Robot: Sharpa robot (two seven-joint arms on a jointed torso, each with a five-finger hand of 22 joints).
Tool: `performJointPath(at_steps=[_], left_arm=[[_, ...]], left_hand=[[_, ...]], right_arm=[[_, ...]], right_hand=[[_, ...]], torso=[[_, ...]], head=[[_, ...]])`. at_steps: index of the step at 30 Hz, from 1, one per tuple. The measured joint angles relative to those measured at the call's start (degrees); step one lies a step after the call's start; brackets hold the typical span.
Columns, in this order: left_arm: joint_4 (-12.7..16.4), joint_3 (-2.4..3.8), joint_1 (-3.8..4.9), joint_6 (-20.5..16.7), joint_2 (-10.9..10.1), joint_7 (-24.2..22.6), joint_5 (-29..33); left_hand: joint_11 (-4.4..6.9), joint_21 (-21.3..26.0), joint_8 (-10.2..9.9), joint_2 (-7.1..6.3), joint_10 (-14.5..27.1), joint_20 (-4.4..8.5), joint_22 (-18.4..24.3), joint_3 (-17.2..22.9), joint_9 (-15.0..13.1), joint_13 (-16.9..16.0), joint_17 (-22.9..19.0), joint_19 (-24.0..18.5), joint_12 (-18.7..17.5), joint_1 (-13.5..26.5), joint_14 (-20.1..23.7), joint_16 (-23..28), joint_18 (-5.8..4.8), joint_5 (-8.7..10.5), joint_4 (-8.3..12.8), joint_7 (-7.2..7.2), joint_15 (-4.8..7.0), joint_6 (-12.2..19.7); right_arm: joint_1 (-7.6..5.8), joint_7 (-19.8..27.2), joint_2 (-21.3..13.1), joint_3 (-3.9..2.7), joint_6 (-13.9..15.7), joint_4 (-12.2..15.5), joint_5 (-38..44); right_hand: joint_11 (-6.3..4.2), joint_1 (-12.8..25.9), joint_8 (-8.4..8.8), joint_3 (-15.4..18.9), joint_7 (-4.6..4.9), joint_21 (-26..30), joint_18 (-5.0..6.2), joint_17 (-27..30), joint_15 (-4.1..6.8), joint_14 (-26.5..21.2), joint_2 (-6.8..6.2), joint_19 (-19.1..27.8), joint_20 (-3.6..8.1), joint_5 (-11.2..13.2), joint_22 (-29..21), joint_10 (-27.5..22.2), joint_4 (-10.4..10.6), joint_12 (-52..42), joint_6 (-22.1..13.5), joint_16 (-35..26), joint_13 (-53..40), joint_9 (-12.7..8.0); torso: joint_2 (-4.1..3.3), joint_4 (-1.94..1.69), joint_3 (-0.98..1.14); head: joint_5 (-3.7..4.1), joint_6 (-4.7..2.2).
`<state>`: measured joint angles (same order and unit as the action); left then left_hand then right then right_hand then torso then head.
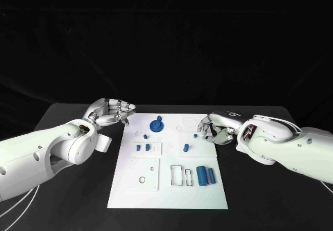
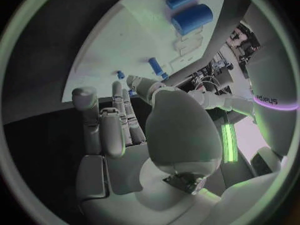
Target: Assemble the parts on the task board
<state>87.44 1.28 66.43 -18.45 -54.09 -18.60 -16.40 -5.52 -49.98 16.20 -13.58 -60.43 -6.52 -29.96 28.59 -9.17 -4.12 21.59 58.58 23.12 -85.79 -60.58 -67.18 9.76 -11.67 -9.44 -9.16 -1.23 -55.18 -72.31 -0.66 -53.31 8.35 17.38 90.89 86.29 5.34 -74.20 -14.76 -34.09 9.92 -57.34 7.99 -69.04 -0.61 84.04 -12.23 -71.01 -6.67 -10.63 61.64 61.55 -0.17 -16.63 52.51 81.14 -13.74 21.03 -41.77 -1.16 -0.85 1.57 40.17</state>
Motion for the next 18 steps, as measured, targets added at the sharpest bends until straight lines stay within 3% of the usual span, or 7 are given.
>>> performJointPath(at_steps=[7, 18], left_arm=[[1.33, 0.00, -0.16, -0.01, -0.49, -3.68, 6.29], [1.69, 0.00, -0.22, -0.15, -0.81, -5.79, 9.85]], left_hand=[[0.00, 0.00, 0.00, -0.22, 0.00, -0.04, 0.06, 0.12, 0.00, 0.07, -0.11, -0.04, 0.00, 0.22, 0.20, 0.22, -0.01, 0.00, 0.12, -0.14, -0.20, -0.14], [0.00, 0.07, 0.00, -0.20, 0.00, -0.05, 0.12, 0.28, 0.01, 0.19, -0.17, -0.04, -0.55, 0.82, 0.20, 0.22, 0.00, 0.00, 0.29, -0.14, -0.21, -0.14]], right_arm=[[0.76, -2.72, 1.33, -0.01, 0.90, 0.48, 5.16], [1.60, -5.43, 3.38, -0.02, 1.91, -0.54, 8.90]], right_hand=[[-0.02, 0.00, 0.22, -0.24, -0.19, -1.34, 0.00, -1.05, 0.00, 0.00, 0.00, -0.83, 0.21, 0.22, 1.31, 0.59, -0.24, 0.64, 0.21, 0.41, 0.71, -0.17], [0.18, 0.00, 0.44, -0.72, -0.12, -1.34, 0.00, -0.47, 0.00, 0.00, 0.00, -1.03, 0.00, 1.81, 1.52, 0.80, -0.71, 2.08, 0.63, 0.40, 1.90, -0.45]], torso=[[0.00, -0.08, -0.04], [-0.05, -0.06, 0.02]], head=[[0.07, 0.07], [-0.15, 0.13]])
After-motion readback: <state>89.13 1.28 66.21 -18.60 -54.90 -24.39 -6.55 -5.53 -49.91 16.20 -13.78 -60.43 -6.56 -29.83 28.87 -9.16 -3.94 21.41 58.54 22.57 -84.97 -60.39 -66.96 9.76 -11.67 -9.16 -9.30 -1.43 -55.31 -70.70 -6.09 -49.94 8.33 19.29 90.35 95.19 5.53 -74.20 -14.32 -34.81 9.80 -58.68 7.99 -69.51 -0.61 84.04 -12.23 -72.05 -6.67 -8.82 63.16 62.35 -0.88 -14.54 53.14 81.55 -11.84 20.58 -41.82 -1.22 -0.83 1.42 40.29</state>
